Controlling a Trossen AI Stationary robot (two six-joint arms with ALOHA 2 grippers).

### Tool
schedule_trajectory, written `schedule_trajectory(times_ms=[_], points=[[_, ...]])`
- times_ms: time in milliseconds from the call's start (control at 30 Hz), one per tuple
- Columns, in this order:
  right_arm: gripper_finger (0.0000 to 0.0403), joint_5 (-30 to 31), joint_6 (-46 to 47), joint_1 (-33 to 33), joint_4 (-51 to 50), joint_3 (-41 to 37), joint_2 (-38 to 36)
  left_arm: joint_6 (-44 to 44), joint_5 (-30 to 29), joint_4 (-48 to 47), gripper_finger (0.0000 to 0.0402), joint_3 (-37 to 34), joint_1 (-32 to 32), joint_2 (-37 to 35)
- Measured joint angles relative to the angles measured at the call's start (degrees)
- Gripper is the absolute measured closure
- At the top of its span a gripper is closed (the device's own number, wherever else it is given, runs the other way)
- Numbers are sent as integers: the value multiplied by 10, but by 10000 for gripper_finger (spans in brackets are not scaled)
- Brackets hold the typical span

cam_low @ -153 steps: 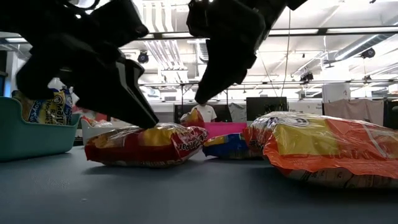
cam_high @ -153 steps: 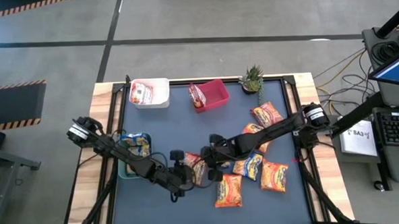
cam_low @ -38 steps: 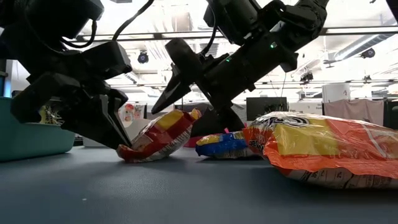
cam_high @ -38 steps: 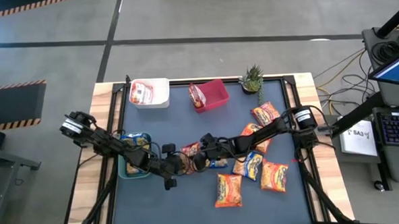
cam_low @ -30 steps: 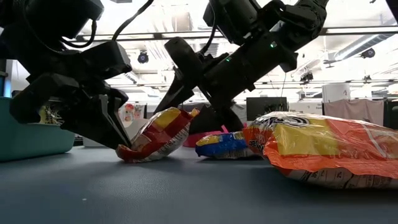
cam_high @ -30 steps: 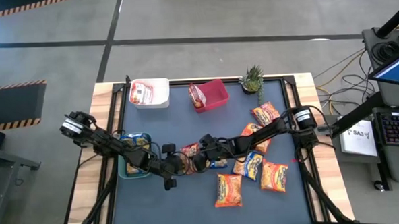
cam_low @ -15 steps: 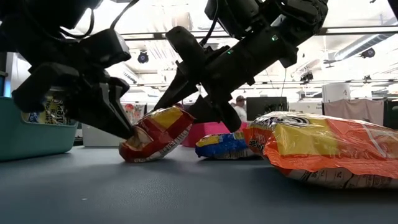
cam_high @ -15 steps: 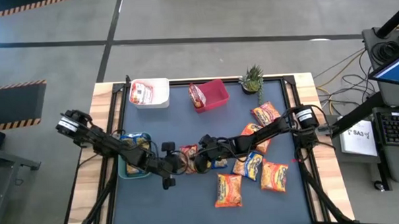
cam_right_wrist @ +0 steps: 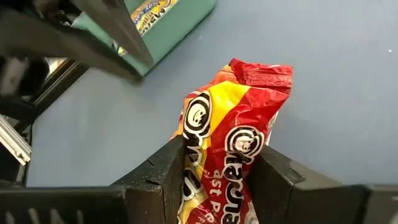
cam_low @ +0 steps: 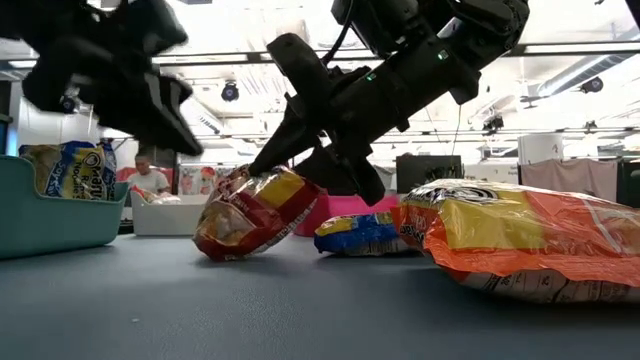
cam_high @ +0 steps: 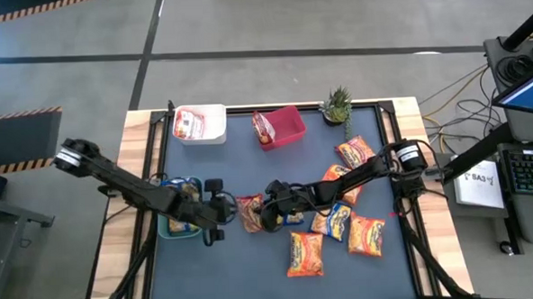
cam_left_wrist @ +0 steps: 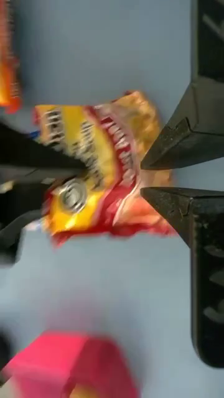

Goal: Sort Maruchan noodles
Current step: Put the red noodle pack into the red bin

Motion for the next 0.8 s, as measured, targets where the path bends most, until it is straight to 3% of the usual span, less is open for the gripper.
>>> schedule_trajectory(times_ms=[400, 533, 800], points=[[265, -2, -40, -6, -8, 0, -47, 176, -169, 23, 364, 0, 1, -153], [264, -24, -21, -12, -28, 1, -50, 179, -167, 30, 364, 0, 2, -181], [264, -31, -13, -28, -119, 1, -53, 79, -45, 66, 364, -17, 2, -130]])
